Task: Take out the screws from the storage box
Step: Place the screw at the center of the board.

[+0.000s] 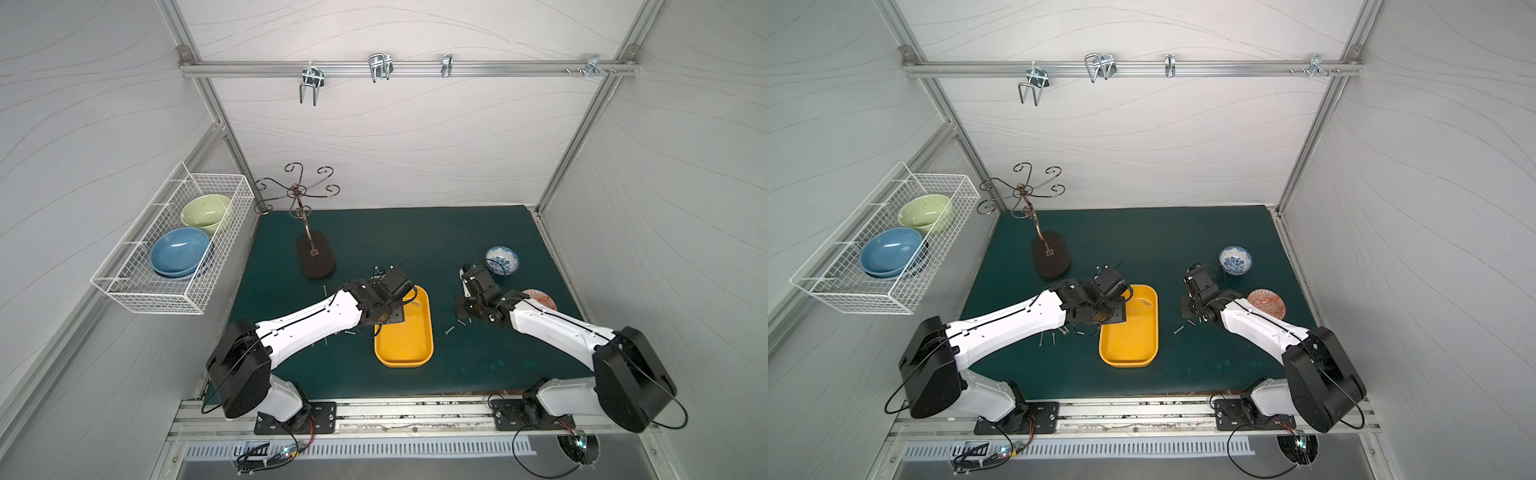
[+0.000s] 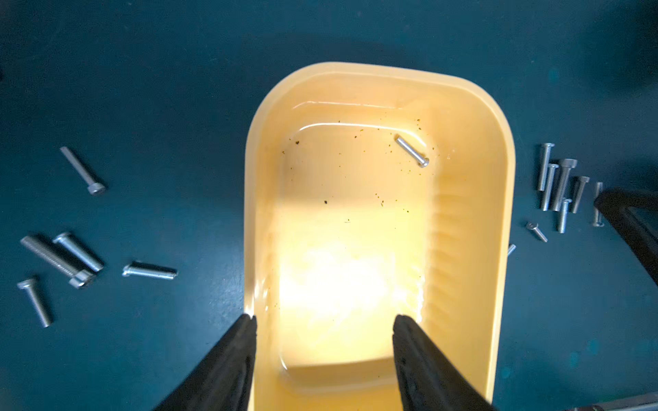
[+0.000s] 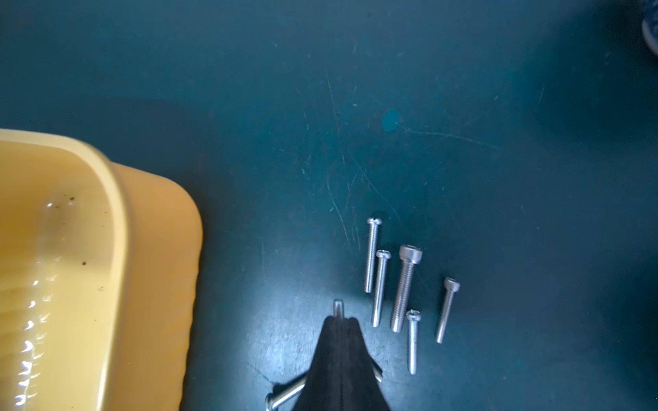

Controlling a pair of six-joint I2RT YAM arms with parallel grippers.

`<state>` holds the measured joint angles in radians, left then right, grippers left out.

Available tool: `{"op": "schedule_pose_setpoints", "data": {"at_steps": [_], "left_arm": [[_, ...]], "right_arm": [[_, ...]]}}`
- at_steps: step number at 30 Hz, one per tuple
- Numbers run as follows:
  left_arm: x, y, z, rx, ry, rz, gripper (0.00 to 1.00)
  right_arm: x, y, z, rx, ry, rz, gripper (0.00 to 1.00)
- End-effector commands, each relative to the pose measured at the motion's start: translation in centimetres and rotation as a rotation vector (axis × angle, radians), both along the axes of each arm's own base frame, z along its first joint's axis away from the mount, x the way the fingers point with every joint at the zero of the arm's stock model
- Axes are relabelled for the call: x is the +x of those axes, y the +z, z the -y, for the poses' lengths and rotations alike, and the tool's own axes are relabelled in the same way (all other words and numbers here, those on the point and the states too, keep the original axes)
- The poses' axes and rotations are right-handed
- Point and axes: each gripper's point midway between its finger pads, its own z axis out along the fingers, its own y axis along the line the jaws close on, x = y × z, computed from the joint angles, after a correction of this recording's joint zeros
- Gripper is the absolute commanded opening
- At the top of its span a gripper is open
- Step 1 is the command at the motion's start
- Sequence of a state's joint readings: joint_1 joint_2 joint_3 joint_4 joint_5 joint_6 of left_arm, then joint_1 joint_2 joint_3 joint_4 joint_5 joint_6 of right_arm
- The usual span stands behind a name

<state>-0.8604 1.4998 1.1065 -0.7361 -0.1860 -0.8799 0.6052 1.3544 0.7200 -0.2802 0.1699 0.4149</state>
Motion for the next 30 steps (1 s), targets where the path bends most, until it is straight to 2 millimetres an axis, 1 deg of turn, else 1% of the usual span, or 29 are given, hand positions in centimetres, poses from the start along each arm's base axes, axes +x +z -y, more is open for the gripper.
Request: {"op": "schedule_pose_setpoints", "data": {"at_steps": [1, 6, 8, 12, 15, 20, 23, 26, 27, 28, 29, 30], "left_arm": [[1.5, 1.0, 2.4, -0.075, 0.030, 0.022, 0.65], [2.3, -0.2, 4.3, -0.104, 0.074, -0.024, 0.65], [2.6, -0.8, 4.5, -0.100, 0.105, -0.036, 0.65], [3.0, -1.8, 4.3, -0.082, 0.204, -0.058, 0.66], [3.2, -2.5, 5.1, -0.097, 0.243, -0.095, 0.66], [3.6, -3.6, 6.4, -0.071, 0.269, -0.158, 0.66], [4.1, -4.1, 6.6, -0.044, 0.293, -0.176, 0.65], [4.5, -4.7, 6.3, -0.041, 0.326, -0.181, 0.65], [4.5, -4.9, 6.1, -0.039, 0.340, -0.185, 0.62], [4.7, -5.2, 5.9, -0.042, 0.349, -0.189, 0.56], [4.7, -5.5, 5.9, -0.051, 0.353, -0.195, 0.53], [4.8, -5.6, 5.8, -0.056, 0.359, -0.199, 0.53]], "right_arm": [[0.5, -0.6, 0.4, -0.004, -0.037, 0.000, 0.00], [0.6, -1.4, 0.5, -0.010, -0.049, -0.010, 0.00], [0.7, -1.9, 0.6, -0.018, -0.051, -0.020, 0.00], [0.9, -2.5, 0.8, -0.029, -0.062, -0.031, 0.00], [1.0, -2.7, 1.0, -0.027, -0.071, -0.036, 0.00], [1.2, -2.8, 1.3, -0.029, -0.079, -0.035, 0.00], [1.2, -2.6, 1.1, -0.017, -0.071, -0.027, 0.00], [1.2, -2.4, 0.7, -0.001, -0.054, -0.020, 0.00], [1.2, -2.3, 0.7, 0.001, -0.050, -0.019, 0.00], [1.2, -2.1, 0.6, 0.005, -0.047, -0.015, 0.00], [1.2, -2.0, 0.5, 0.009, -0.043, -0.011, 0.00], [1.1, -1.8, 0.5, 0.014, -0.040, -0.005, 0.00]]}}
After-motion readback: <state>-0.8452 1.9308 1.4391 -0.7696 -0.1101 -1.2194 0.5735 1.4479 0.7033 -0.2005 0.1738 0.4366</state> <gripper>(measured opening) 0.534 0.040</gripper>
